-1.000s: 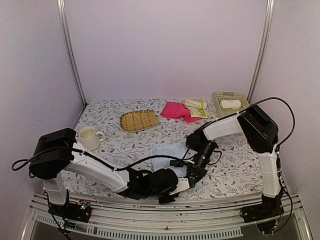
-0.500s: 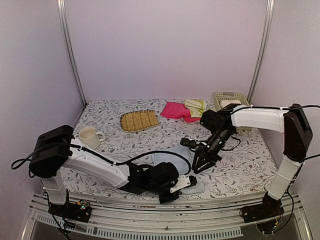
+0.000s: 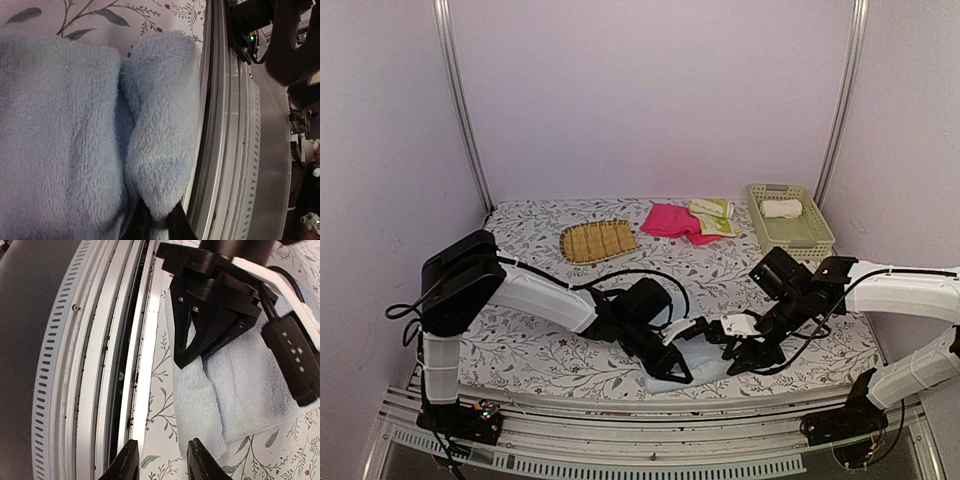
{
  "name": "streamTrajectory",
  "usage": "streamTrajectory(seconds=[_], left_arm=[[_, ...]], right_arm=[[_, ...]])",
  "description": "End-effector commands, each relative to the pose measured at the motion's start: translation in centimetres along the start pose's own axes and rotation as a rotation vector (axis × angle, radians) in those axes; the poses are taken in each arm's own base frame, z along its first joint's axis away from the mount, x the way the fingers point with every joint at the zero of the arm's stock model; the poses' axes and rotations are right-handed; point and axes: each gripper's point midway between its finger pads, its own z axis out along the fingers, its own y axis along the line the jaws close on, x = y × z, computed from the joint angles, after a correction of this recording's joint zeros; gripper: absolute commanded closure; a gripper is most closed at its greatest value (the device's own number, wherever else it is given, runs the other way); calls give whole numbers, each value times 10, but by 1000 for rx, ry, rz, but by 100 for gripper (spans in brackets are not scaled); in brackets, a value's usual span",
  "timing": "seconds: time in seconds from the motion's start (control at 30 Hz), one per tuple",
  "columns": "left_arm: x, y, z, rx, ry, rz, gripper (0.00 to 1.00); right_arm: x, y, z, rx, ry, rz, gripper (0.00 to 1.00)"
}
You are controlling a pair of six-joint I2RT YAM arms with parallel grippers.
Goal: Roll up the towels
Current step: Roll the towel at the center of the board.
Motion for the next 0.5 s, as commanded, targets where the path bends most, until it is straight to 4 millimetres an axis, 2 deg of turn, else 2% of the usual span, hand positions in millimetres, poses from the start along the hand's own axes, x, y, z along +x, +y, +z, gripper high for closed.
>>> streamTrajectory(seconds=[0.0, 0.1, 0.27, 0.47], left_arm=[[21, -12, 13, 174, 111, -171, 100], [26, -5, 17, 176, 127, -220, 100], [26, 3, 11, 169, 89, -295, 100], [24, 4, 3, 175, 31, -359, 100]], right_arm=[[1, -15, 27, 159, 86, -124, 63], [2, -18, 42, 205, 133, -181, 62], [9, -22, 66, 238, 189, -233, 60], [16, -13, 85, 205, 227, -268, 59]])
